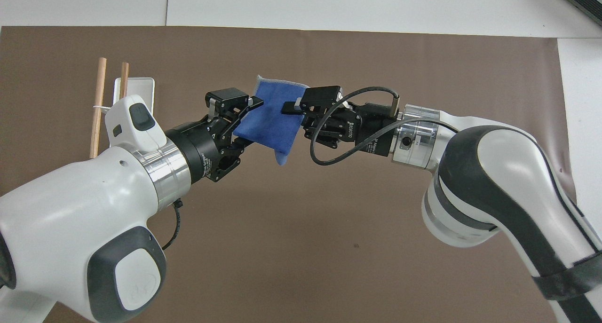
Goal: Right arm passes towel to left arm to hang
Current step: 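Grasp the towel with the left gripper beside the right gripper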
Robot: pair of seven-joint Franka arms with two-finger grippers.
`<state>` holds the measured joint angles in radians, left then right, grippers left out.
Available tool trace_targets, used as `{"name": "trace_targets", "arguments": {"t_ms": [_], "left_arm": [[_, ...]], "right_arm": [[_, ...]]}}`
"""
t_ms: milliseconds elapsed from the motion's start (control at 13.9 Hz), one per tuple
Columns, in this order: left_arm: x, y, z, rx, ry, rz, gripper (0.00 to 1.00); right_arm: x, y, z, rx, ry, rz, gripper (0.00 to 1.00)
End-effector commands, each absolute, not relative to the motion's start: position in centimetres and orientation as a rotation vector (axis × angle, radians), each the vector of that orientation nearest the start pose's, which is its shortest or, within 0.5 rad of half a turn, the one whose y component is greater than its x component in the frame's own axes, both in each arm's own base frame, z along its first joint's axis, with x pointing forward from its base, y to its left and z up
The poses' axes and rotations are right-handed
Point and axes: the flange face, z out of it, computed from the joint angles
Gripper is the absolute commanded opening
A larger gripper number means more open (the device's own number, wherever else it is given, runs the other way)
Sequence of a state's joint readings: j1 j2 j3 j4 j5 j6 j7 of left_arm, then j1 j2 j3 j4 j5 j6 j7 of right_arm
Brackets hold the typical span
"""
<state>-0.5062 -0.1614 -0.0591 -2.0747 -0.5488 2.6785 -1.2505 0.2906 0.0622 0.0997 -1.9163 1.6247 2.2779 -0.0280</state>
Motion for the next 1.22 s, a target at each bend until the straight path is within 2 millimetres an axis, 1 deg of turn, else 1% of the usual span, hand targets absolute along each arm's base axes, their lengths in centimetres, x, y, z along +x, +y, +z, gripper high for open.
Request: {"name": "trace_targets", "arguments": {"t_ms": [0,359,503,574,646,718,790,862,1005,1077,1149], "left_arm": [[47.8,-28.5,58.2,1.946,1.195,0.163,0.0],[48.1,-28.2,58.3,1.973,1.161,0.184,0.0],[48.3,-27.7,58.0,1.998,1.135,0.205,0.0],[48.5,-27.3,57.9,2.006,1.13,0.215,0.0],[48.9,-26.6,57.9,2.005,1.133,0.229,0.0],[49.1,-26.2,57.8,2.008,1.132,0.238,0.0],[49.2,-26.0,57.8,2.01,1.132,0.24,0.0],[49.7,-24.7,57.2,2.01,1.156,0.251,0.0],[50.3,-23.4,56.6,2.03,1.148,0.28,0.0],[51.0,-21.8,56.0,2.024,1.178,0.301,0.0],[51.4,-20.8,55.3,2.025,1.2,0.306,0.0]], "right_arm": [[54.7,26.0,51.5,-1.703,0.566,0.009,0.0],[54.6,26.3,51.4,-1.707,0.575,-0.001,0.0],[54.6,26.3,51.3,-1.71,0.578,-0.002,0.0],[54.7,26.0,51.3,-1.713,0.583,-0.01,0.08],[54.9,25.7,51.3,-1.72,0.592,-0.024,0.5],[55.1,25.4,51.3,-1.749,0.586,-0.05,0.87],[55.3,24.9,51.3,-1.808,0.573,-0.099,1.0],[55.5,24.5,51.4,-1.883,0.547,-0.157,1.0],[56.2,23.4,51.2,-2.032,0.478,-0.259,1.0],[56.4,22.9,51.1,-2.106,0.435,-0.301,1.0],[57.1,21.4,51.1,-2.176,0.42,-0.337,1.0]]}}
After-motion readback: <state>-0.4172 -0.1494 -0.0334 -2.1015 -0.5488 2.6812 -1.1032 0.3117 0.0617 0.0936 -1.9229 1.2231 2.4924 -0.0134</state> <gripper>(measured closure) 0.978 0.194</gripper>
